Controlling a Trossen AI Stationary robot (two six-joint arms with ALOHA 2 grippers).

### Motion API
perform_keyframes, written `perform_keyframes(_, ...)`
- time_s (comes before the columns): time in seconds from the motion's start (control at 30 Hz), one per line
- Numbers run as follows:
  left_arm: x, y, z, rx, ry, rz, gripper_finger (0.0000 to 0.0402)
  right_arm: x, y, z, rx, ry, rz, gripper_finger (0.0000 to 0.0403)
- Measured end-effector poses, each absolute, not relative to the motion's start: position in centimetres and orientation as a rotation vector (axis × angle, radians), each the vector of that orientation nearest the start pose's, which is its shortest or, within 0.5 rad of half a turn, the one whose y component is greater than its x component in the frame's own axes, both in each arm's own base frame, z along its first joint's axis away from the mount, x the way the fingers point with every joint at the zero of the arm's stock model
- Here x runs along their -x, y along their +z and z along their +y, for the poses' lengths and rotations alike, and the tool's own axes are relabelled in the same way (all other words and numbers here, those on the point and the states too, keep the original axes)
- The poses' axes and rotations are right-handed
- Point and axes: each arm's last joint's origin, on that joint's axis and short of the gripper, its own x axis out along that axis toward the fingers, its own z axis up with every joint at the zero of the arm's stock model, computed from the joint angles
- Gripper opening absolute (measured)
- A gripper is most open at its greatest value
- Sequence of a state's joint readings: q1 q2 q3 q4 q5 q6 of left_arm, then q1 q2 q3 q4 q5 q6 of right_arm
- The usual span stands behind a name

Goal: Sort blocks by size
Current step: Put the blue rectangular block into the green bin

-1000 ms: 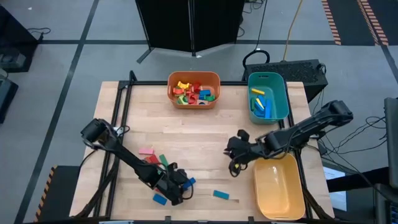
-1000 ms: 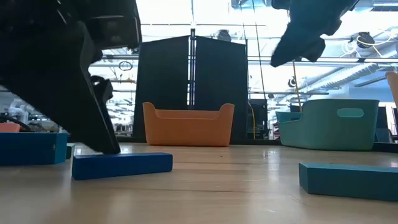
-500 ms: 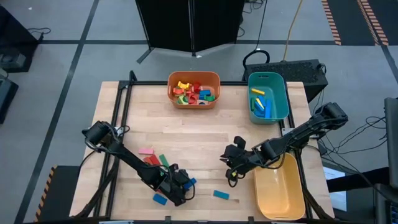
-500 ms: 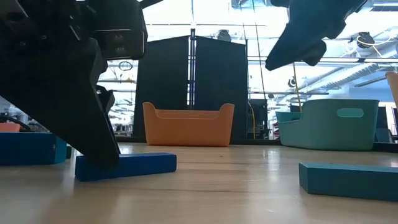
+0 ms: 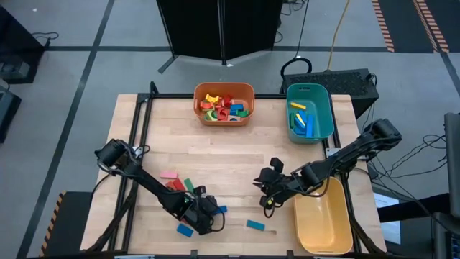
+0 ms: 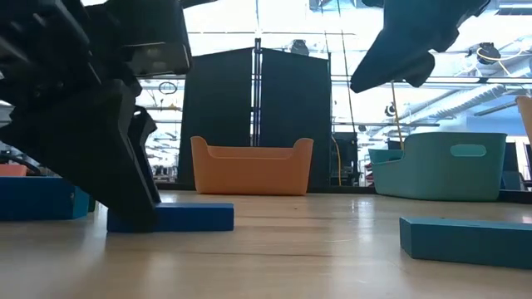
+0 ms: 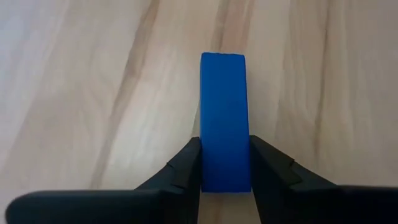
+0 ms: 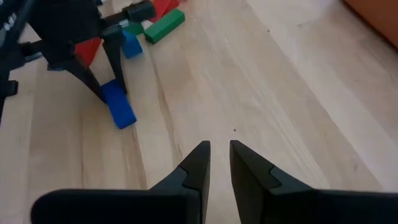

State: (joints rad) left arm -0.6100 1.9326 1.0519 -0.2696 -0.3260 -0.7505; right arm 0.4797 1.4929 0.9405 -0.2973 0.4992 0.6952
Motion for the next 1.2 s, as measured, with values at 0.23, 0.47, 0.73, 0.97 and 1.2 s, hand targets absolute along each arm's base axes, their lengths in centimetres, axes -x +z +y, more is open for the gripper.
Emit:
perform_keyframes(0.23,-29.6,12.7,-18.6,0.051,0.116,1.007,0.0099,-28.3,20.8,13.1,-0.119,-0.208,0.703,0.0049)
perform_keyframes(0.47,-30.4,16.2,-16.1,0.060,0.067,0.950,0.0098,-29.5,20.9,14.6,0.109,-0.058,0.591,0.0049)
perform_keyframes(0.73,-32.1,18.7,-11.8,0.096,-0.061,0.907,0.0097,-29.5,21.4,15.2,0.490,-0.026,0.533,0.0050)
perform_keyframes(0.97,-34.0,19.3,-6.3,0.150,-0.142,0.869,0.0097,-29.4,21.0,14.5,0.805,-0.122,0.582,0.0079)
perform_keyframes(1.2,-34.9,19.7,-0.6,0.191,-0.246,0.802,0.0097,-29.7,20.5,12.4,0.879,-0.163,0.693,0.0165)
